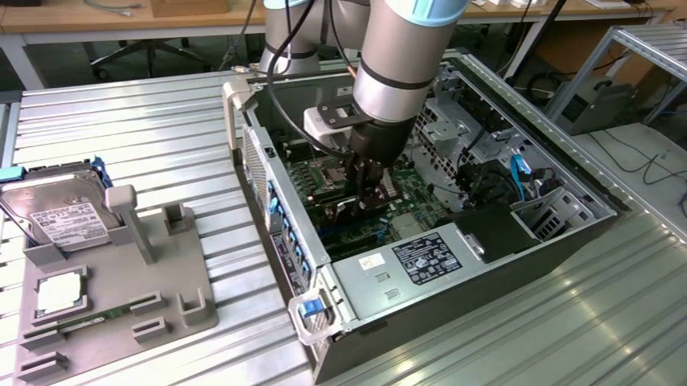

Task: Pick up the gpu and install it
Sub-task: 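Insert the gpu into the slot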

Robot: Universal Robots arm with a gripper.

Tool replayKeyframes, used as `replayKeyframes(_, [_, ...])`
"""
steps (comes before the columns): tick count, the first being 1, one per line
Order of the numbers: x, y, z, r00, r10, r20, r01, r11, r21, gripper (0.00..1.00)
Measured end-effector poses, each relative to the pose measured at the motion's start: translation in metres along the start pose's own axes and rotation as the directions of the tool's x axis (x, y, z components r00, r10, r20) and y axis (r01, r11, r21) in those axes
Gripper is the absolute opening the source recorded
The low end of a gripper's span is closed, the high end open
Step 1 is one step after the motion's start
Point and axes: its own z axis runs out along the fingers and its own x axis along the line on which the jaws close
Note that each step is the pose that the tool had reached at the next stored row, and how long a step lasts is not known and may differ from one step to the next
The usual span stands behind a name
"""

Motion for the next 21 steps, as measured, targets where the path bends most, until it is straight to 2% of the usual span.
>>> replayKeyframes(5, [0.0, 0.0, 0.0, 1.0, 0.0, 0.0, 0.0, 1.0, 0.0, 0.39])
replayKeyframes(7, [0.0, 0.0, 0.0, 1.0, 0.0, -0.0001, 0.0, 1.0, 0.0, 0.27])
replayKeyframes(21, [0.0002, 0.0, 0.0008, 1.0, 0.005, 0.0005, -0.005, 1.0, 0.0001, 0.26])
